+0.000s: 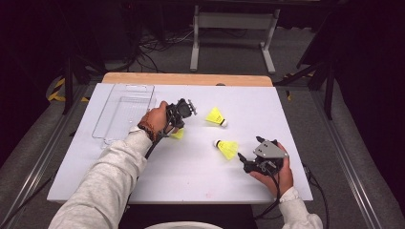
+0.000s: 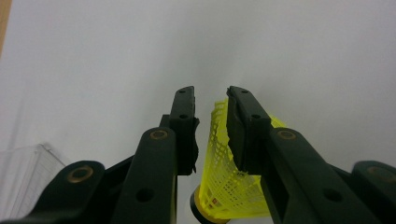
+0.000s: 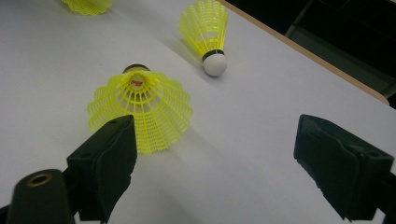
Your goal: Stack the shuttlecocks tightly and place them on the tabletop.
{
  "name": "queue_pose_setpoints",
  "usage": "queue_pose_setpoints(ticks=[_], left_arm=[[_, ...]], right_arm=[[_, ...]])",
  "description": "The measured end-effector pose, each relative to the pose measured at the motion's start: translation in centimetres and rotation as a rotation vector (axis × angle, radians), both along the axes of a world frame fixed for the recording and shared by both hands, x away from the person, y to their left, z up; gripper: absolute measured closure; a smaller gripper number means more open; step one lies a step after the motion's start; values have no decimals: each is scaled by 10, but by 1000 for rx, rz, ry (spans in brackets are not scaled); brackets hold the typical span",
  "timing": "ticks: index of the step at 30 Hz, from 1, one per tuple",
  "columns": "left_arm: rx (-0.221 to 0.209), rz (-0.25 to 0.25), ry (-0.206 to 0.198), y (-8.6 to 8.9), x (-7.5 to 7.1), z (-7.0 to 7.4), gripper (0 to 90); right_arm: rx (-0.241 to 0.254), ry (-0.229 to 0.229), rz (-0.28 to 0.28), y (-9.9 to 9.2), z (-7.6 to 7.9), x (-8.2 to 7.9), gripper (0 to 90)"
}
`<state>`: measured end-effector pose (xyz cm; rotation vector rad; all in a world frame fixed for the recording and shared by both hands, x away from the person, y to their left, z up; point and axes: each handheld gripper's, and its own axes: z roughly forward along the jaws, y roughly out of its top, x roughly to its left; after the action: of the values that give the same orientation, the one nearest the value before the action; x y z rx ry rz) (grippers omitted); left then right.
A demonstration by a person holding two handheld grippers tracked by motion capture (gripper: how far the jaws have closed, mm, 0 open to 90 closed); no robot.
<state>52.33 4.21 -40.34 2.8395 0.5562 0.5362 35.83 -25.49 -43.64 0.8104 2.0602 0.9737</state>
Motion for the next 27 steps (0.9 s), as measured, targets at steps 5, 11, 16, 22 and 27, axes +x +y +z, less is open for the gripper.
queue_pose_setpoints(ticks=[5,11,16,22,27], left_arm=[[-11,4,-5,2,-1,3,711],[-27,-8,35,4,-3,5,758],[-30,-24,57,5,-6,5,797],[-28,-5,0,3,-6,6,771],[-46,-7,5,1,-5,7,762]], right_arm=[[1,-1,1,0,0,0,142],[3,-2,1,0,0,0,142],[0,1,0,1,0,0,142],[0,2,-1,1,0,0,142],[-2,5,3,2,0,0,142]])
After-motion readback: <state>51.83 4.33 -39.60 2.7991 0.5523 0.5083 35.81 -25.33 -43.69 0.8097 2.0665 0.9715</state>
